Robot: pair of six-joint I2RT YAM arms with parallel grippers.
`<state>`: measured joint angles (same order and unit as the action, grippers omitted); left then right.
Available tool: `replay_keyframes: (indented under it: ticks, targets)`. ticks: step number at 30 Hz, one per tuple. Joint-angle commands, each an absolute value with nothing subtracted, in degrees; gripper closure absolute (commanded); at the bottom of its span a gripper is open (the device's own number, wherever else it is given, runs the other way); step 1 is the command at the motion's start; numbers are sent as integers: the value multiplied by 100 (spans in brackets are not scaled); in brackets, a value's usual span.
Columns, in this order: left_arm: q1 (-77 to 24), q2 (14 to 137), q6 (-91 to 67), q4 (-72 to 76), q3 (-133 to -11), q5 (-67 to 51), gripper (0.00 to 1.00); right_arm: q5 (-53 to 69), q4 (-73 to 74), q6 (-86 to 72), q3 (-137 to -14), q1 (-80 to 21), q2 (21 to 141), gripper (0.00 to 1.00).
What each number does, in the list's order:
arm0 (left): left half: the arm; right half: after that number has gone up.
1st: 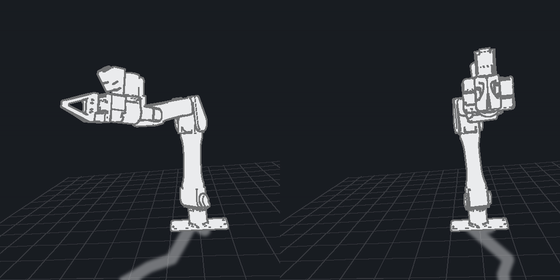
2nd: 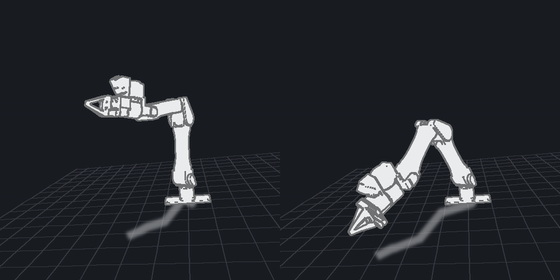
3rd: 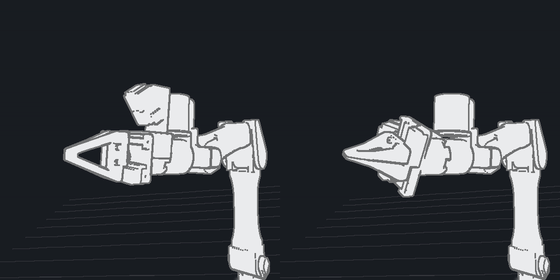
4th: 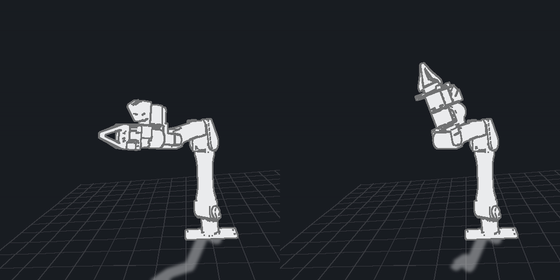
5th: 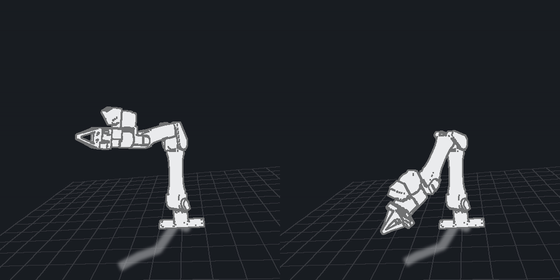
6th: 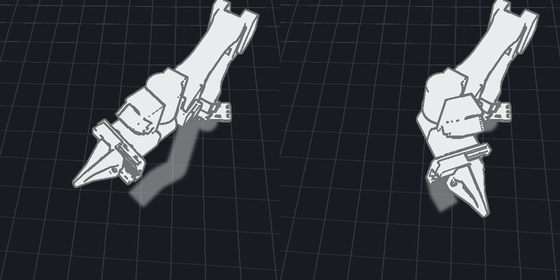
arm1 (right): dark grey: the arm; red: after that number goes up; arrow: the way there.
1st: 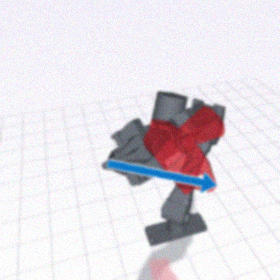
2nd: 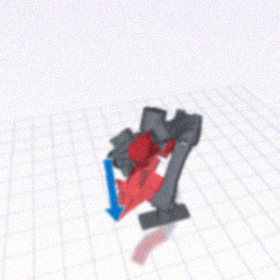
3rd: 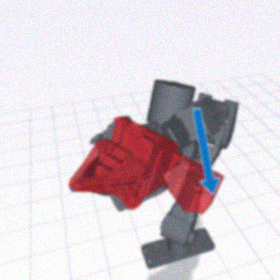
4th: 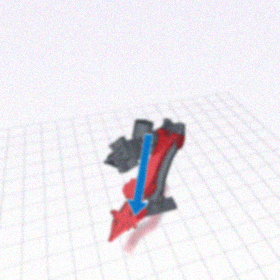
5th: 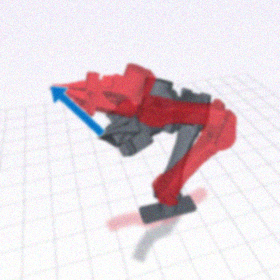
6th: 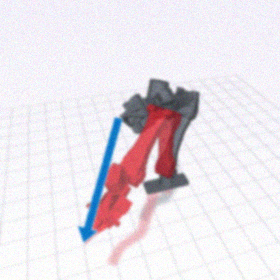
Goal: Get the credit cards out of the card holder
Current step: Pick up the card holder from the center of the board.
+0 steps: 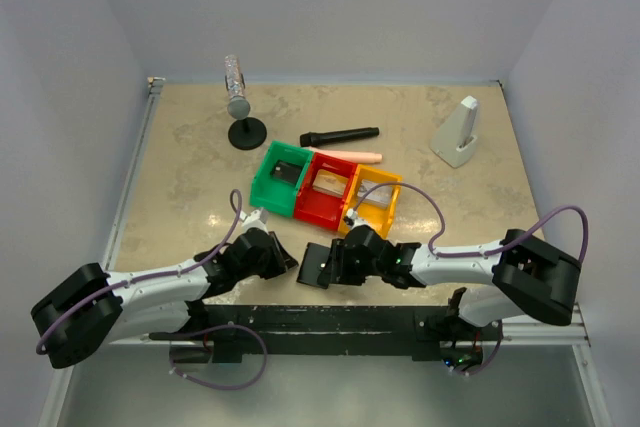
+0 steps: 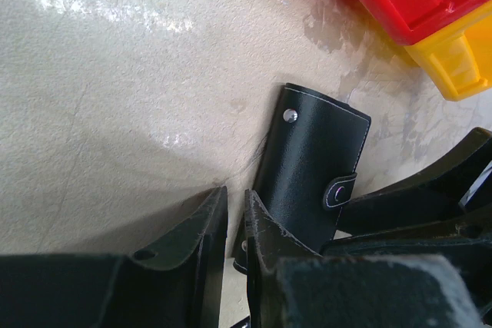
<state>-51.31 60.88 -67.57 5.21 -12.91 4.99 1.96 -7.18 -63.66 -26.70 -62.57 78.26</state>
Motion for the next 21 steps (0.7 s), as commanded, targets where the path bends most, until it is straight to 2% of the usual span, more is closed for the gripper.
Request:
replay_keyframes:
  ticks: [1,16,21]
  targets:
    - [-5238,6029,-6855,193,-1143,668,80,431,-641,-6495,-2619,-6258,7928,56]
    - [-5484,6336,-6759,782,-1160,448,84,27,-1318,-6610,-2197,-6249,7735,68]
    - [-5502,6425,-6733,861,-1178,396,85,9,-1388,-6539,-2136,-6249,7603,77]
